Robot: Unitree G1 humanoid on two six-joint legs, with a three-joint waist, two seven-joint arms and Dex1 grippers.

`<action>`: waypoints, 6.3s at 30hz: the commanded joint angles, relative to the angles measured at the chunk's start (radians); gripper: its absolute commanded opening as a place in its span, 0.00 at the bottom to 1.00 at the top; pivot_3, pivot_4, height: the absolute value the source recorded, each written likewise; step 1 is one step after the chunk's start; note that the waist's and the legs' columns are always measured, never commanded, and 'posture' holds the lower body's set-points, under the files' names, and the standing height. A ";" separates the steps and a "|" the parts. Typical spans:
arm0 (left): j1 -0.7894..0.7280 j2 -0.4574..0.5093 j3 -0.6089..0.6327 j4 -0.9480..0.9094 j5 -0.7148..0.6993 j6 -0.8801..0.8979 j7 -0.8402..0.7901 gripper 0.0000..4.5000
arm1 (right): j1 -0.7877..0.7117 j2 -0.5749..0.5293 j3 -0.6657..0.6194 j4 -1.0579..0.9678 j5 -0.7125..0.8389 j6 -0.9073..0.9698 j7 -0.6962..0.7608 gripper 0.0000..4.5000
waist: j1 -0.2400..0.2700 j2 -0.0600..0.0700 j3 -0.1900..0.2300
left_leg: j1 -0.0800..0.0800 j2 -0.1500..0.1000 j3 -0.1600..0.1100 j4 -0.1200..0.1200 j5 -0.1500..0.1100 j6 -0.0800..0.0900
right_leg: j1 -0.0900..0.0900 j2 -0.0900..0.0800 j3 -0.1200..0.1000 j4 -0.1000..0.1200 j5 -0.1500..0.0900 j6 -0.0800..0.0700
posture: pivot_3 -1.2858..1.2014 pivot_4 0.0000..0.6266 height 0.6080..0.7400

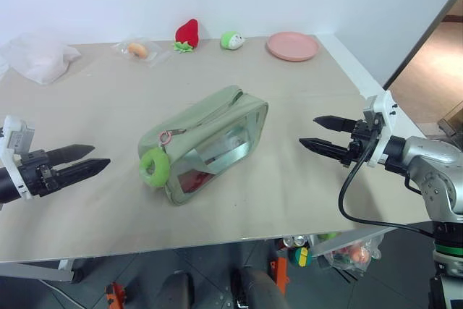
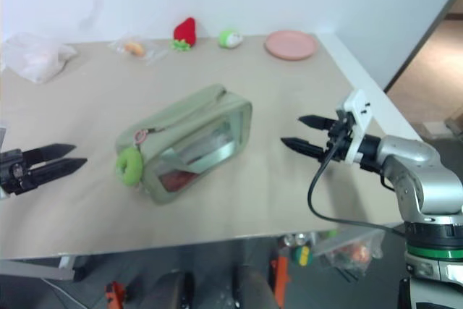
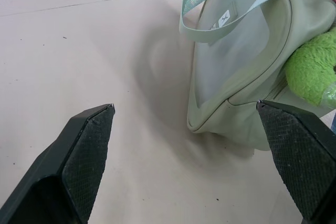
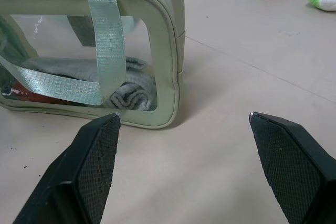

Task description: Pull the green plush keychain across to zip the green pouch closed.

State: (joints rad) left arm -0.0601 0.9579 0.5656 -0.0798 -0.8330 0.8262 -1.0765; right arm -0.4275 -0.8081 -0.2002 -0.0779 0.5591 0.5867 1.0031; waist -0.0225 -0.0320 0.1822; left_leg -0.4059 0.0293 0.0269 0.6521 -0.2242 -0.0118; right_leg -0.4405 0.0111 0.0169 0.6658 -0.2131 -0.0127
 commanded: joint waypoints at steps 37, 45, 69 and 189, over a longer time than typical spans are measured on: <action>-0.395 0.000 -0.181 -0.288 -0.339 0.114 0.107 1.00 | -0.719 0.318 0.321 0.829 -0.325 -0.437 0.399 0.72 | -0.007 -0.002 0.001 | -0.001 0.001 0.000 0.002 0.002 -0.003 | 0.000 0.005 0.001 0.001 0.004 -0.001 | 0.52 0.24 1.00; -0.392 -0.010 -0.176 -0.247 -0.316 0.099 0.105 1.00 | -0.626 0.282 0.301 0.722 -0.289 -0.381 0.450 0.11 | -0.007 -0.002 0.001 | -0.001 0.001 0.000 0.002 0.002 -0.003 | 0.000 0.005 0.001 0.001 0.004 -0.001 | 0.52 0.24 1.00; -0.080 0.055 -0.068 -0.020 -0.058 -0.010 0.040 1.00 | -0.246 0.218 0.226 -0.007 -0.124 0.000 0.111 0.01 | -0.007 -0.002 0.001 | 0.002 0.002 0.001 0.002 0.002 -0.003 | 0.000 0.002 0.000 0.001 0.005 -0.003 | 0.52 0.24 1.00; -0.341 -0.042 -0.314 0.027 0.109 -0.066 0.030 0.45 | -0.371 0.301 0.298 0.220 -0.184 -0.115 0.148 0.00 | -0.020 -0.005 0.001 | 0.001 0.003 0.000 0.001 0.002 -0.003 | -0.001 0.005 0.001 0.001 0.005 -0.004 | 0.52 0.24 1.00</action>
State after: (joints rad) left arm -0.3802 0.9137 0.2450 -0.0548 -0.7379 0.7900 -1.0342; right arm -0.7918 -0.5004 0.1071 0.1680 0.3680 0.4705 1.1512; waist -0.0427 -0.0370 0.1829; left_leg -0.4051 0.0324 0.0274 0.6529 -0.2221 -0.0149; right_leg -0.4414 0.0160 0.0177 0.6671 -0.2080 -0.0161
